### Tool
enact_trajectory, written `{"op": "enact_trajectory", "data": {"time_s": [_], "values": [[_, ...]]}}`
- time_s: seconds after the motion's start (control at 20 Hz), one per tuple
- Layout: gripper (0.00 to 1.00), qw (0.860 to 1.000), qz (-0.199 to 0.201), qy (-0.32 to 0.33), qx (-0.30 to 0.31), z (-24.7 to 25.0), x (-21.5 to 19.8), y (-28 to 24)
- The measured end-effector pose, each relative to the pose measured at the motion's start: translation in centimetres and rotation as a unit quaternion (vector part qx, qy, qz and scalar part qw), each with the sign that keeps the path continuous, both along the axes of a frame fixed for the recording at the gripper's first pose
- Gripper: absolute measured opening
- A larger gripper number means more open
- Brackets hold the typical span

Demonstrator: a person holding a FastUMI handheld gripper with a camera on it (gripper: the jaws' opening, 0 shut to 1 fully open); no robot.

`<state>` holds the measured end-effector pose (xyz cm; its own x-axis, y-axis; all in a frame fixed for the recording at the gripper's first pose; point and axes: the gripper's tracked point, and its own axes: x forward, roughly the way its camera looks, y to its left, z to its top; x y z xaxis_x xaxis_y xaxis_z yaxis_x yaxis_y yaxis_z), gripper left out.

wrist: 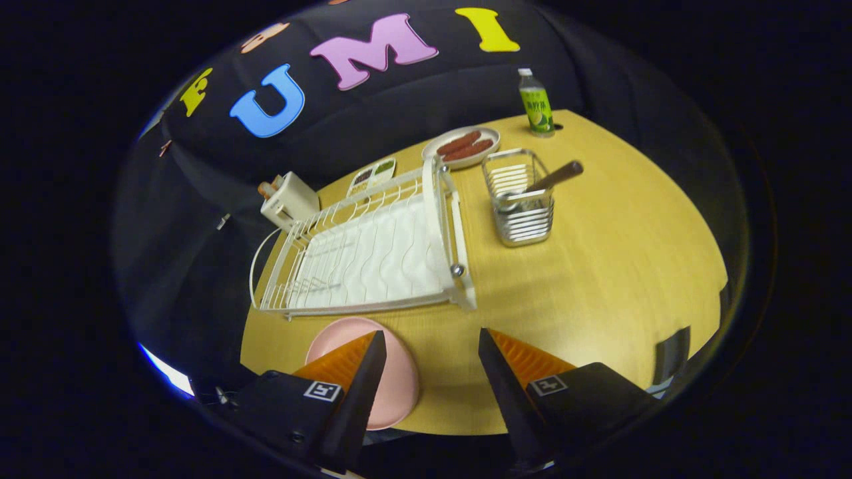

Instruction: Take the plate from the dish rack, then take the spoon from the basket and place it into the plate.

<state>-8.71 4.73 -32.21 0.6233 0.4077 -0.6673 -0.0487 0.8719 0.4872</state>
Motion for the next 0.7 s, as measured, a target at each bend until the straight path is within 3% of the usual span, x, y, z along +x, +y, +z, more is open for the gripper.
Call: {"op": "enact_trajectory", "data": {"time_s": [0.15, 0.3, 0.45, 0.7], "values": [[0.86, 0.994, -0.040, -0.075, -0.074, 1.9, 3.8, -5.4], [0.86, 0.985, -0.057, -0.107, -0.124, 1.5, 6.9, -8.2], [0.76, 0.982, -0.069, -0.109, -0.140, -0.5, 9.5, -9.1], [0.72, 0.985, -0.055, -0.100, -0.131, -3.3, 12.4, -8.6]]}}
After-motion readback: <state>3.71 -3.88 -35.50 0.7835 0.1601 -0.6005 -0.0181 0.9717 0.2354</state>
